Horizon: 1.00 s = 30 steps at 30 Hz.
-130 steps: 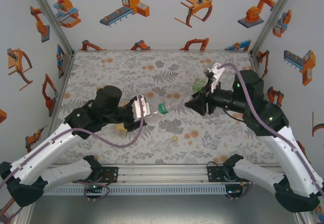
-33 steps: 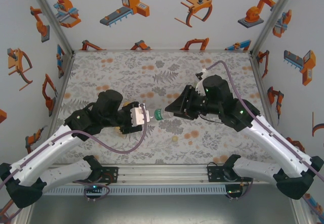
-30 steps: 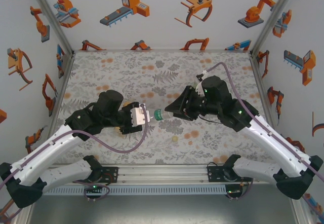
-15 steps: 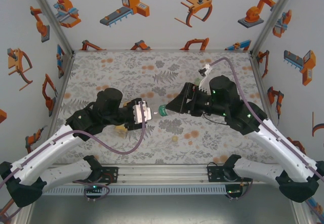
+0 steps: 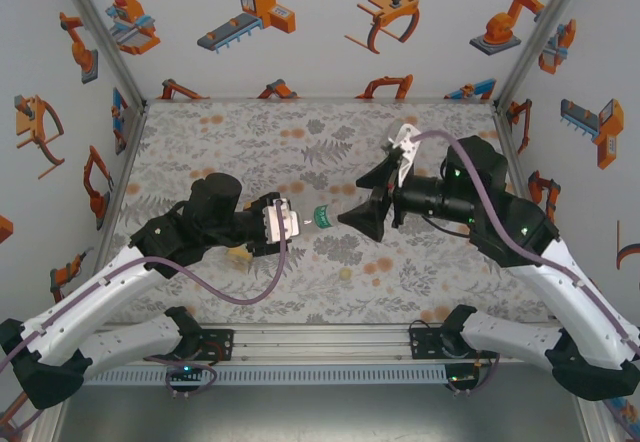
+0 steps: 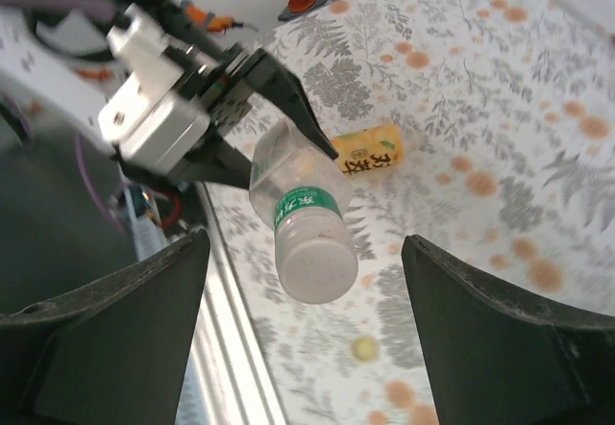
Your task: Screw on the bottle caps
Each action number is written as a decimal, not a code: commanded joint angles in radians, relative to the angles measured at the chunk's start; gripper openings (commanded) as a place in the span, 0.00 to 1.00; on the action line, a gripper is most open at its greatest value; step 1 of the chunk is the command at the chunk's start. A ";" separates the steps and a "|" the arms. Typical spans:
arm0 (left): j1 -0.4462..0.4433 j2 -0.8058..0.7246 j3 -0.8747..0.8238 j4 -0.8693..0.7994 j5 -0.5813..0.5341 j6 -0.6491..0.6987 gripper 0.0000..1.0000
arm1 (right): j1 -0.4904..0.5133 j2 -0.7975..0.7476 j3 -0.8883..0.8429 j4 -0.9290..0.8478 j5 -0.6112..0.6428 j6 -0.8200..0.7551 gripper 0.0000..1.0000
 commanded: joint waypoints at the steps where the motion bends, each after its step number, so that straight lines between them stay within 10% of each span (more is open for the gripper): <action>1: -0.004 -0.013 0.006 0.018 0.028 -0.011 0.00 | 0.003 0.003 0.003 -0.072 -0.160 -0.357 0.72; 30: -0.004 -0.021 0.000 0.013 0.027 -0.011 0.00 | 0.003 0.044 -0.066 -0.010 -0.155 -0.432 0.54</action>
